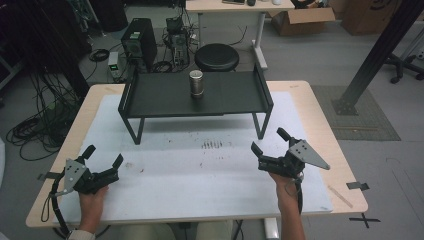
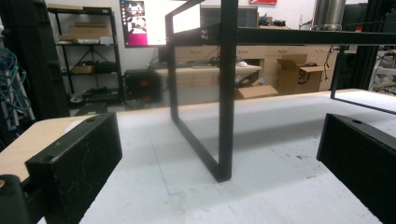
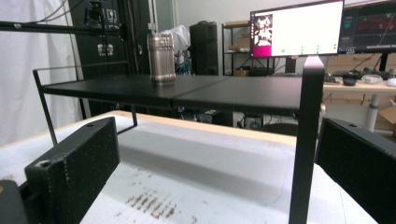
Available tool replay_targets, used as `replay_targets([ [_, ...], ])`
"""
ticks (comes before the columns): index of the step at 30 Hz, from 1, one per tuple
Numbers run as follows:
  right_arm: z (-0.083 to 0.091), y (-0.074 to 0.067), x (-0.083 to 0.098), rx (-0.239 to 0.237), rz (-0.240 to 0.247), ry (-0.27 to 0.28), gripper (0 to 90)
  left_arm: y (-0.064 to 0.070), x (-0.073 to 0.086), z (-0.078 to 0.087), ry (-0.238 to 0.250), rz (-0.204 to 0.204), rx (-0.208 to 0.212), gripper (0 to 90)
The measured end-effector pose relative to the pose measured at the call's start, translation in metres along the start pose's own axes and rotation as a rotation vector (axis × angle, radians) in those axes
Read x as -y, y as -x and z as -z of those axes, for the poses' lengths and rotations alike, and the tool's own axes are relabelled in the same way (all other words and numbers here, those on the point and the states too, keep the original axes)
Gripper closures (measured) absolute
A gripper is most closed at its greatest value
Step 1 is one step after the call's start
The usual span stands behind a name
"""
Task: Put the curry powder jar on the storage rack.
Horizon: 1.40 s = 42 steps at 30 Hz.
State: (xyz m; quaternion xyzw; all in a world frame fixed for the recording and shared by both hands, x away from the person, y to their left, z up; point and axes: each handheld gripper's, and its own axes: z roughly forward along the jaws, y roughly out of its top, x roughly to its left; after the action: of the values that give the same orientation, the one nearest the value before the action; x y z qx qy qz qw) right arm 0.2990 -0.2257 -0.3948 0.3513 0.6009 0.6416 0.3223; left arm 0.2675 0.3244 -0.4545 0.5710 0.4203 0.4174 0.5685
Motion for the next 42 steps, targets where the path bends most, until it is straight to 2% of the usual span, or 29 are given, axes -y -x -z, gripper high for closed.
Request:
replay_targets([
  [20, 0.01, -0.001, 0.044, 0.036, -0.043, -0.046, 0.0, 0.0, 0.0, 0.0, 0.001, 0.0, 0.0, 0.5],
  [36, 0.013, -0.007, 0.059, 0.04, -0.016, -0.046, 0.0, 0.0, 0.0, 0.0, 0.002, 0.0, 0.0, 0.5],
  [42, 0.014, -0.01, 0.059, 0.041, 0.021, -0.037, 0.0, 0.0, 0.0, 0.0, 0.002, -0.001, 0.0, 0.5],
])
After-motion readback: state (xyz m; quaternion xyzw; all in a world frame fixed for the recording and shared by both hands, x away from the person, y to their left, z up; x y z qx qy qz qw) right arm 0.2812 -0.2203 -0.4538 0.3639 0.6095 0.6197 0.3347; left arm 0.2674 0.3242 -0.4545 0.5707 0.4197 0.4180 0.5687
